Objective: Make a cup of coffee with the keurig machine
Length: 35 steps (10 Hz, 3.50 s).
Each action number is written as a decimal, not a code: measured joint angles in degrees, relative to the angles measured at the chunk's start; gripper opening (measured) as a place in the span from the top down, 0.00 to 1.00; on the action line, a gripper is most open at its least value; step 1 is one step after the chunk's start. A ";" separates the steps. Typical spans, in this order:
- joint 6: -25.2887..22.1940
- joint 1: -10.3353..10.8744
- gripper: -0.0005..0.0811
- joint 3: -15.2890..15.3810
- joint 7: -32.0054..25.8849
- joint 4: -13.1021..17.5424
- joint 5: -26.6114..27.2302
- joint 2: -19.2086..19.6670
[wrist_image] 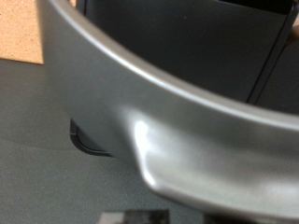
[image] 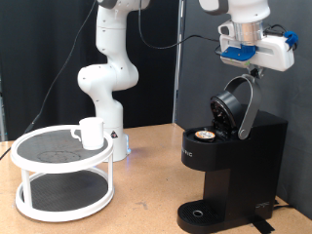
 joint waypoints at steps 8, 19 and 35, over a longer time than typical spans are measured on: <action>-0.08 -0.46 0.99 -0.38 0.64 -3.74 -0.14 -2.96; 1.94 -3.57 0.99 -1.71 3.56 -7.43 -4.07 -6.60; 6.71 -8.27 0.99 -4.82 4.27 -15.64 -11.12 -1.18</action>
